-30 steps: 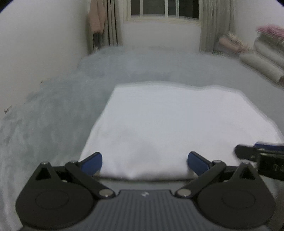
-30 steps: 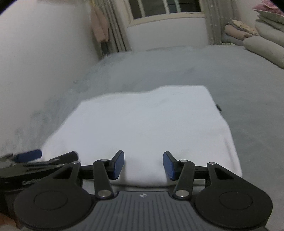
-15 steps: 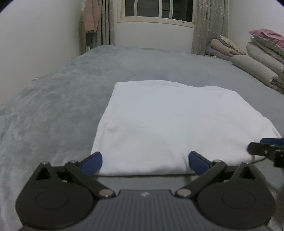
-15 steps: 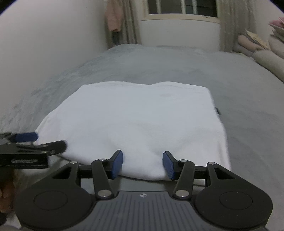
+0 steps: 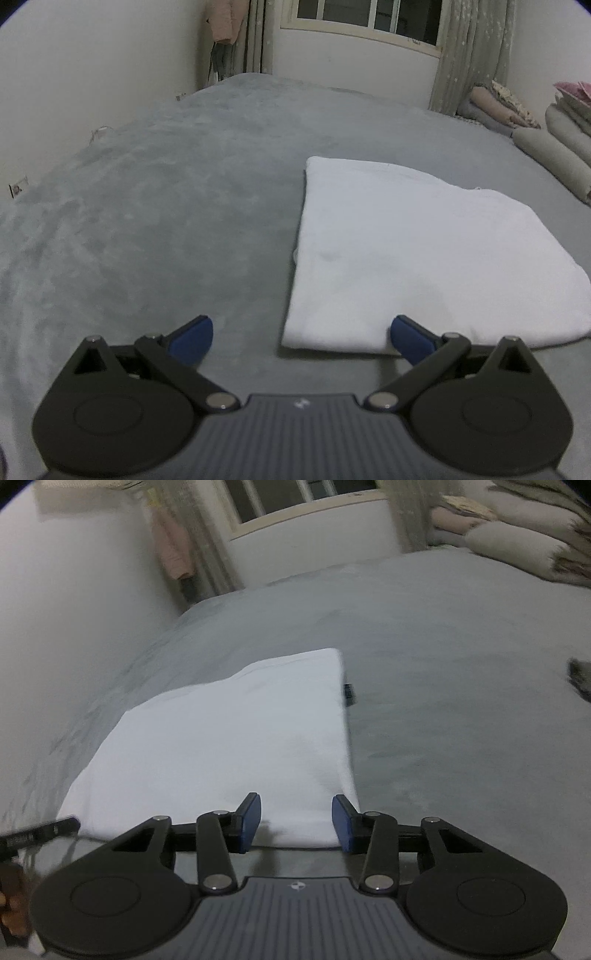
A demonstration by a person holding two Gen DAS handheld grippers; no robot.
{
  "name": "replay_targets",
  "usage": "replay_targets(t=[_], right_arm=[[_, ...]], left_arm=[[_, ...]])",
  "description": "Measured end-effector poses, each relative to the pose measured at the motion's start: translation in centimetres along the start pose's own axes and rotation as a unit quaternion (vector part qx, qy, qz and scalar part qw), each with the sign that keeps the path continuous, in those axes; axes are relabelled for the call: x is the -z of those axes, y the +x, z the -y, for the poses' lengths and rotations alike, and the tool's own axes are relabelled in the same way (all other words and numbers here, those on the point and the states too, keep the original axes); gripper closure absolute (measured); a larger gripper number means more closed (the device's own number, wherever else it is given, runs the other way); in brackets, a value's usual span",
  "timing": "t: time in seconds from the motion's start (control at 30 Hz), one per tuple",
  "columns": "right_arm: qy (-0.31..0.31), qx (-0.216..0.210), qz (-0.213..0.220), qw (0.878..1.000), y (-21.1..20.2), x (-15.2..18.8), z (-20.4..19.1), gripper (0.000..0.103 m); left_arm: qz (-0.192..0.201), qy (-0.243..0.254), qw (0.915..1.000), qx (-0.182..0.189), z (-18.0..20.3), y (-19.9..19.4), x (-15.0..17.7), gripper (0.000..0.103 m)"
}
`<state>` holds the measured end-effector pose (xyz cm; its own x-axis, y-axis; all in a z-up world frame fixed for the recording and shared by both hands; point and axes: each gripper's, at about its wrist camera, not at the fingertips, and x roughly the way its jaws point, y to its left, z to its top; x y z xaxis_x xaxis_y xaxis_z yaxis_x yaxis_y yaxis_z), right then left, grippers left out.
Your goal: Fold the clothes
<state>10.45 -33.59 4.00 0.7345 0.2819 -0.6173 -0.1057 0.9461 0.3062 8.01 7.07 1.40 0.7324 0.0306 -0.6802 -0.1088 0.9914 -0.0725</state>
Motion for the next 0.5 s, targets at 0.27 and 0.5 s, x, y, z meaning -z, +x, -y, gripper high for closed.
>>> replay_targets(t=[0.27,0.5], right_arm=[[0.072,0.048,-0.009,0.996,-1.3,-0.1,1.2,0.046],[0.26,-0.052,-0.02,0.964,-1.6,1.6,2.1,0.031]], left_arm=[[-0.01,-0.028,0.9988,-0.038,-1.6,-0.3,-1.3,0.0],[0.022,0.004,0.9992,-0.032,2.3,-1.5,-0.9,0.0]])
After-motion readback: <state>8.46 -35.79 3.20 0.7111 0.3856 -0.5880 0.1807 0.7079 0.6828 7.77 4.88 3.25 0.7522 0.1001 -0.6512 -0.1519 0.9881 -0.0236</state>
